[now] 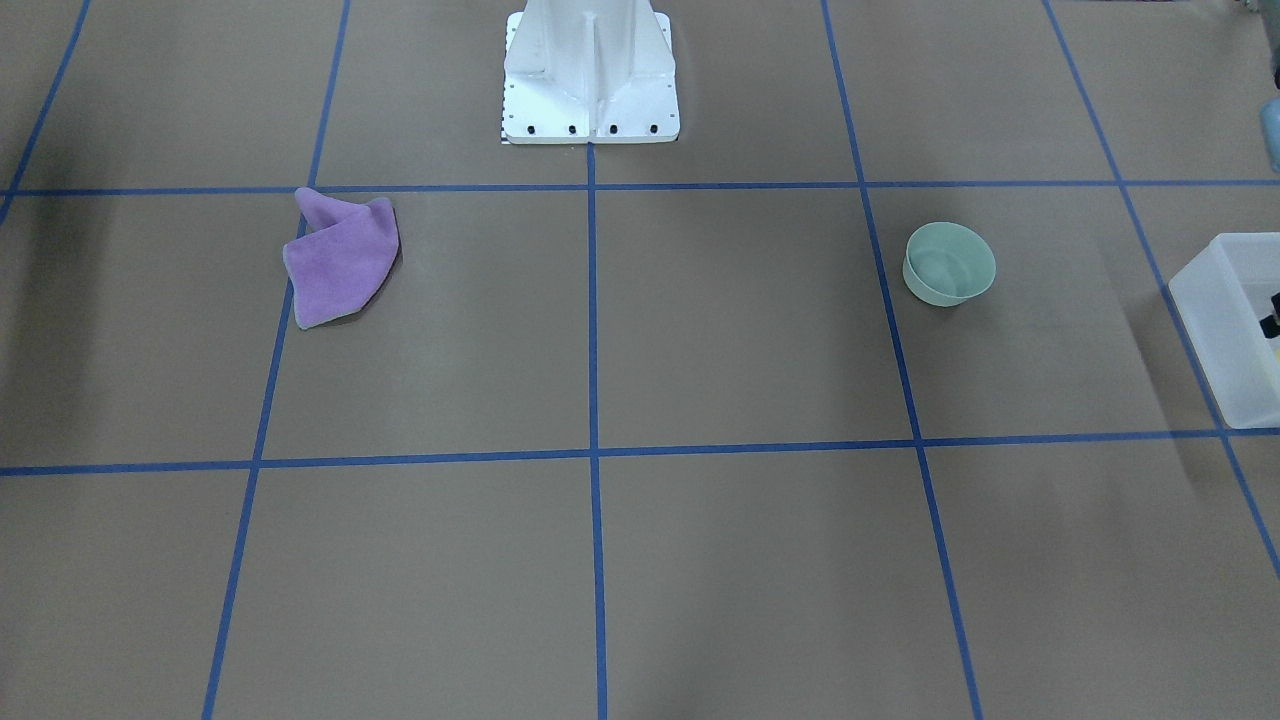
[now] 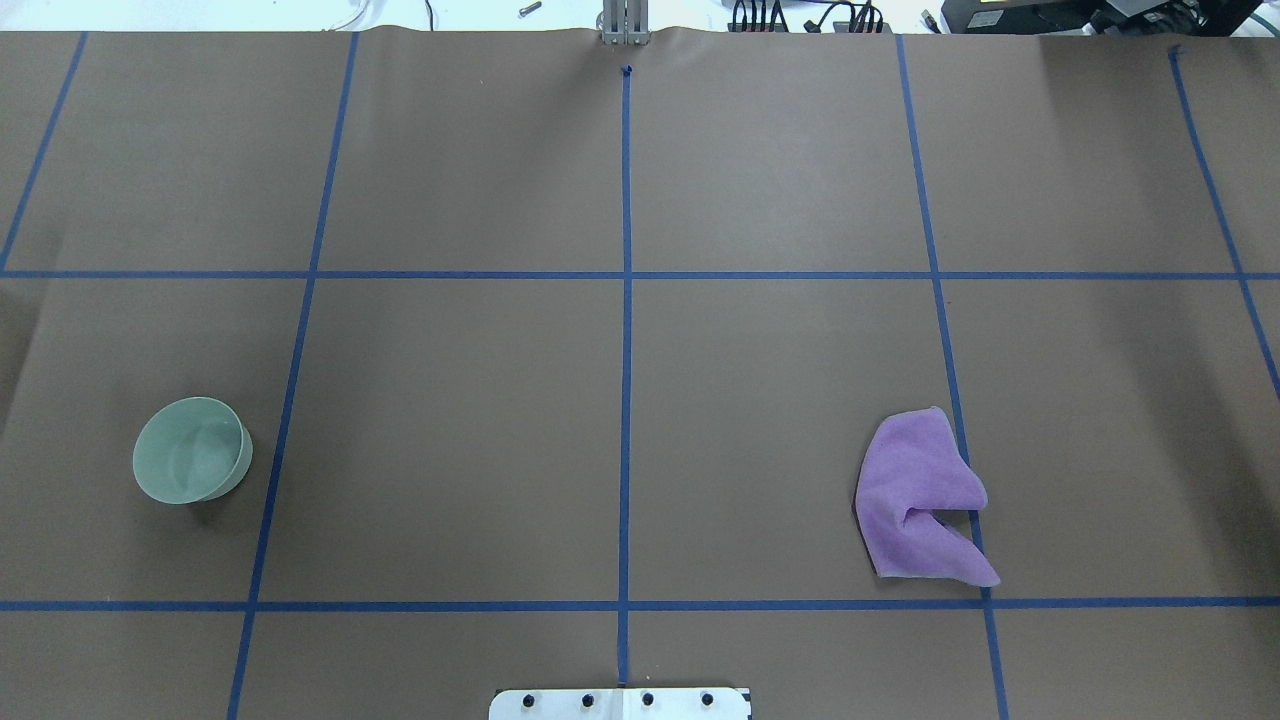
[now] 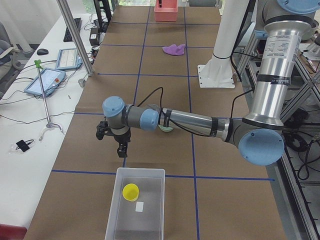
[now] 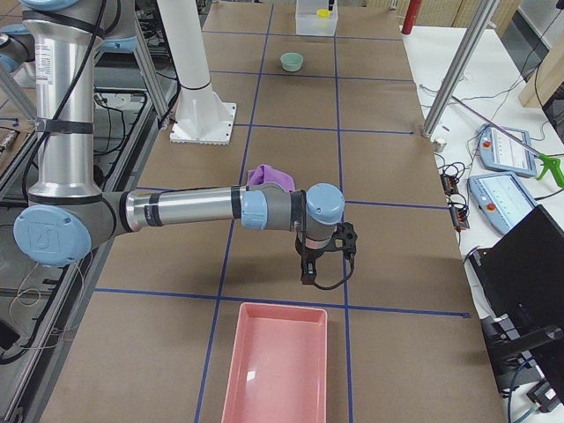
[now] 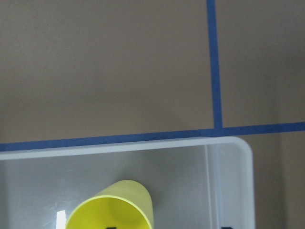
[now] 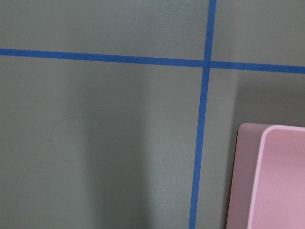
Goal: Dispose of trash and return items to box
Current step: 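Grasp the green bowl rim with the left gripper while the right arm moves in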
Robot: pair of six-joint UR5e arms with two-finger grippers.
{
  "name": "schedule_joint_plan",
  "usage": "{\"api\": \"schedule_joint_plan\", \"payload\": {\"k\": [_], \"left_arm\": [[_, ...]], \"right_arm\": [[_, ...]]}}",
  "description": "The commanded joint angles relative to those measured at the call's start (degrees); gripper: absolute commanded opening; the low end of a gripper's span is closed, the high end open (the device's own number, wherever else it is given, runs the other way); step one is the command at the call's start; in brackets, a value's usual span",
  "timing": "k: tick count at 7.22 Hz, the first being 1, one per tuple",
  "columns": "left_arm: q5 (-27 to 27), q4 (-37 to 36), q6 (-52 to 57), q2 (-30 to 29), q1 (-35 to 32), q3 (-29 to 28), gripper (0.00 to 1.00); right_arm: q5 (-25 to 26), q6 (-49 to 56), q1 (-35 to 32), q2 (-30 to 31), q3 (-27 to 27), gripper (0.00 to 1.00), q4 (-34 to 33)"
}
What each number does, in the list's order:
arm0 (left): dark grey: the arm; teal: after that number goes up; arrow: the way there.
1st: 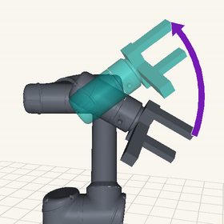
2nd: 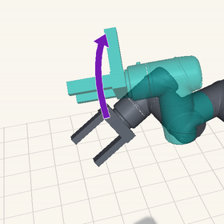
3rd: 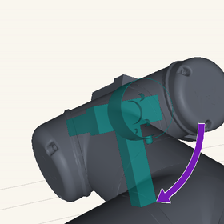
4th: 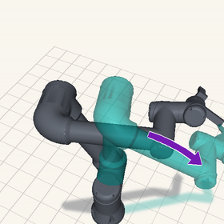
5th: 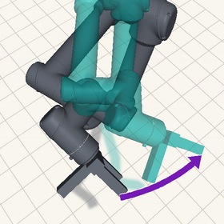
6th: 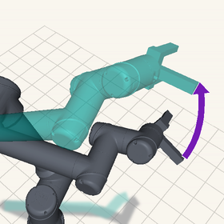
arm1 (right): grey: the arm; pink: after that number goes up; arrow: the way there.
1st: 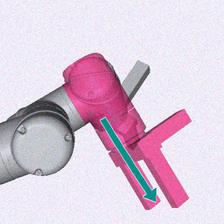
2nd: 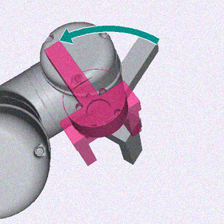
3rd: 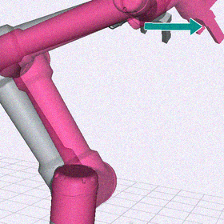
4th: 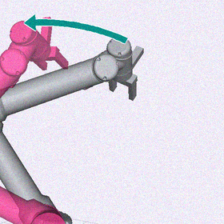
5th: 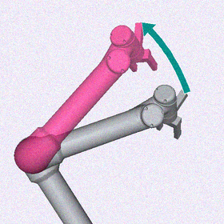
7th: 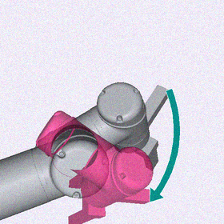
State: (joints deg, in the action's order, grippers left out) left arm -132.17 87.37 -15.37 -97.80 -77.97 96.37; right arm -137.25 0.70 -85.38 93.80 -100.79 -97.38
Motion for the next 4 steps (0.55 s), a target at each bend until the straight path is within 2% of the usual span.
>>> {"api": "schedule_joint_plan", "payload": {"k": [1, 2, 3, 4], "left_arm": [[0.2, 2.8, -15.0, 2.4, 11.1, 10.1, 0.87], [2.2, 11.0, -21.2, 5.8, 16.2, 11.2, 0.87], [5.5, 19.7, -25.4, 10.1, 21.3, 11.2, 0.87], [6.6, 23.1, -27.1, 12.7, 23.6, 11.2, 0.87]], "right_arm": [[0.0, 0.0, 0.1, -0.3, 0.0, 1.00, 0.0], [0.0, -0.2, 0.4, -0.6, -0.3, 1.00, 0.0], [0.0, -4.8, 1.3, -1.8, -0.6, 1.00, 0.1], [0.1, -10.4, 3.2, -2.4, -2.0, 1.00, 0.6]]}}
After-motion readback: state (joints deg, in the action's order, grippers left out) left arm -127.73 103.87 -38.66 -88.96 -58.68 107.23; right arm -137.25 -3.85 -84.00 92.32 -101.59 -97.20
